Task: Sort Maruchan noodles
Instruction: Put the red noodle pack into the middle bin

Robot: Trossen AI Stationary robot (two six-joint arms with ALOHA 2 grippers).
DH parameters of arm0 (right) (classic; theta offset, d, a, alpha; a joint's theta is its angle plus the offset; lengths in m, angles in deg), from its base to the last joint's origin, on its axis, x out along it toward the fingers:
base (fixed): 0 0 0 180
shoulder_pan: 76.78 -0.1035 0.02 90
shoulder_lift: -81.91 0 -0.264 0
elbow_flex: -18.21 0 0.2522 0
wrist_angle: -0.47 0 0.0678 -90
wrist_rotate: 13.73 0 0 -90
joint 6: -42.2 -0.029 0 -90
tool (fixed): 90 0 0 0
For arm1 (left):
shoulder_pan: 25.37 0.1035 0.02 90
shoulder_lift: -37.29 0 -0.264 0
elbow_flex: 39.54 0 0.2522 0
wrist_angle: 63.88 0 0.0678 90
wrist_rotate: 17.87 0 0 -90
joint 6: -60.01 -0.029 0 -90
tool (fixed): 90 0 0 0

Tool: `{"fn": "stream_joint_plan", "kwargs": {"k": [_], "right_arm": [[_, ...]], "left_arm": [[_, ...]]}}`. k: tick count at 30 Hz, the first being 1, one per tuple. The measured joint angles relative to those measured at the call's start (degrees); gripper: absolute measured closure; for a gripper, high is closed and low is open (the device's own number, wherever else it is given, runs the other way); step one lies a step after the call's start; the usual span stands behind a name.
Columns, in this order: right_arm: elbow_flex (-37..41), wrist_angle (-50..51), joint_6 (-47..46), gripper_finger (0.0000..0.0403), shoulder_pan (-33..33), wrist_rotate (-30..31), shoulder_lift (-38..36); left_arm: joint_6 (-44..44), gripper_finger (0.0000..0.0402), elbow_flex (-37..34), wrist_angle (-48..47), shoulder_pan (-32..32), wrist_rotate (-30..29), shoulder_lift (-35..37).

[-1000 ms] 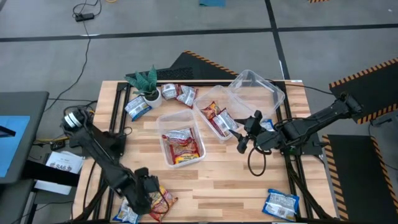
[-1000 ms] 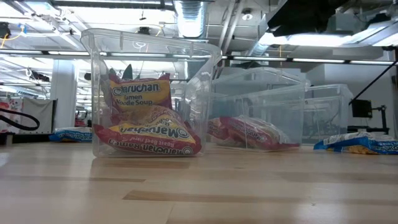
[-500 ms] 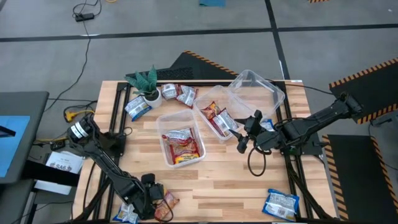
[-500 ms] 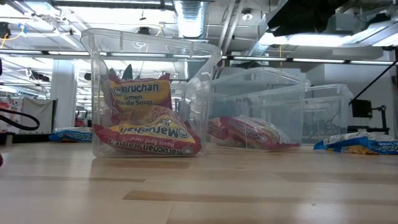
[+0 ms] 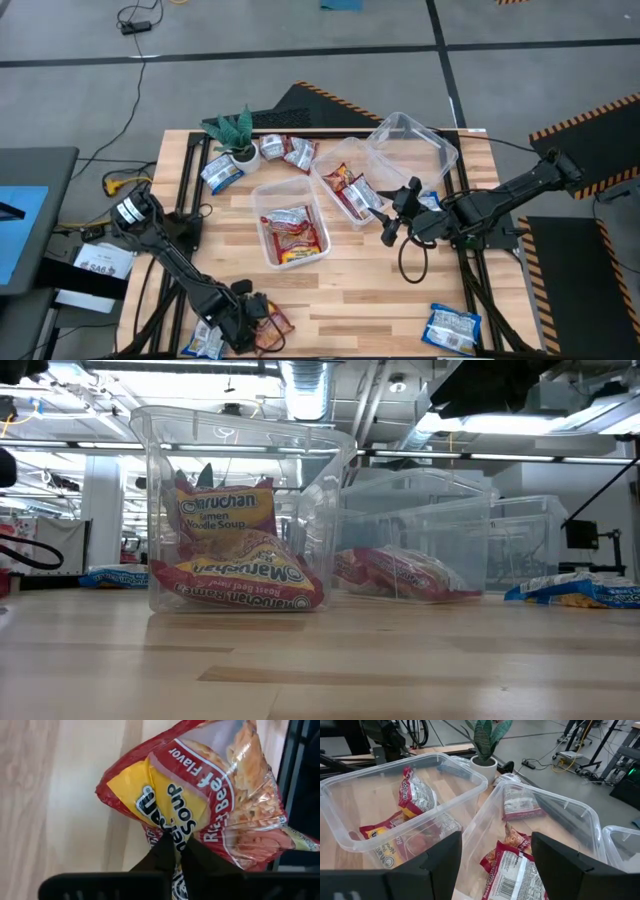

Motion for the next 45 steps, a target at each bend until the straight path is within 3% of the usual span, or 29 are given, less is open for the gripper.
{"fn": "stream_joint_plan", "kwargs": {"k": [9,16,21,26,31,35,40,45], "right_arm": [[0.00,-0.03,-0.03,0.0143,0.00,-0.02,0.00],[-0.02,-0.06,-0.05,0.0143,0.00,-0.02,0.00],[-0.02,-0.69,-0.13,0.0143,0.00,-0.03,0.00],[-0.02,-1.97,0.12,0.0143,0.00,-0.02,0.00],[-0.02,-2.78,0.48,0.0143,0.00,1.35,0.00],[-0.02,-4.21,1.77,0.0143,0.00,1.77,0.00],[-0.02,-4.57,2.02,0.0143,0.00,1.77,0.00],[-0.02,-4.54,2.00,0.0143,0.00,1.77,0.00]], "left_arm": [[-5.36,0.0400,0.83,4.97,1.27,2.93,13.08],[-9.83,0.0400,0.92,6.63,6.41,5.32,23.05],[-22.96,0.0401,0.96,6.49,15.38,4.57,30.92],[-40.09,0.0401,0.98,6.28,29.42,5.66,35.20],[-53.60,0.0401,1.00,7.55,46.13,5.68,33.75],[-57.97,0.0401,1.00,15.19,56.21,3.44,29.44],[-58.56,0.0401,1.00,29.42,63.08,7.54,22.19],[-56.65,0.0401,1.00,40.71,65.45,8.19,14.54]]}}
